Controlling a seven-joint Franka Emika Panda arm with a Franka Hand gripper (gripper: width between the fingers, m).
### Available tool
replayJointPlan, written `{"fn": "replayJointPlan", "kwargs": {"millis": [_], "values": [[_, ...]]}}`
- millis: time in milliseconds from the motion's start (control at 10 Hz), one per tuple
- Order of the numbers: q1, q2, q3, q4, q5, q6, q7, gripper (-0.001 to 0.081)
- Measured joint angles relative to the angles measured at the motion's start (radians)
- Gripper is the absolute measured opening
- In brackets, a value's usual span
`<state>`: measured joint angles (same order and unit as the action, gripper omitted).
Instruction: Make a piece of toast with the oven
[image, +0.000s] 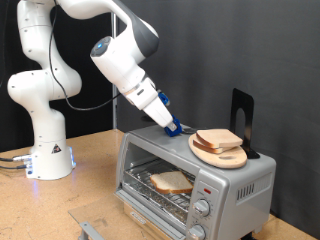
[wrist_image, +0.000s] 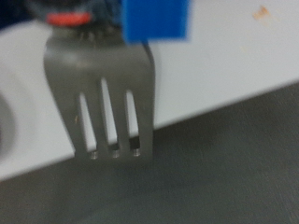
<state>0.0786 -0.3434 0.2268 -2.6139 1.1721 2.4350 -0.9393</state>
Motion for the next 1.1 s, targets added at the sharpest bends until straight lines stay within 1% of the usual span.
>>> {"fn": "replayJointPlan", "kwargs": {"millis": [400, 500, 600, 700, 800, 1000, 1100], "values": [[-0.006, -0.103, -0.052, -0.008, 0.0, -0.087, 0.008, 0.0803], [-0.006, -0.101, -0.052, -0.008, -0.003, -0.087, 0.008, 0.0803], [-0.007, -0.101, -0.063, -0.011, -0.003, -0.104, 0.003, 0.0803], [-0.014, -0.107, -0.096, -0.017, -0.004, -0.148, -0.013, 0.0803], [-0.028, -0.119, -0.141, -0.027, -0.003, -0.196, -0.039, 0.0803], [-0.065, -0.144, -0.211, -0.049, -0.022, -0.257, -0.058, 0.0803], [-0.088, -0.153, -0.243, -0.053, -0.053, -0.297, -0.058, 0.0803]]}}
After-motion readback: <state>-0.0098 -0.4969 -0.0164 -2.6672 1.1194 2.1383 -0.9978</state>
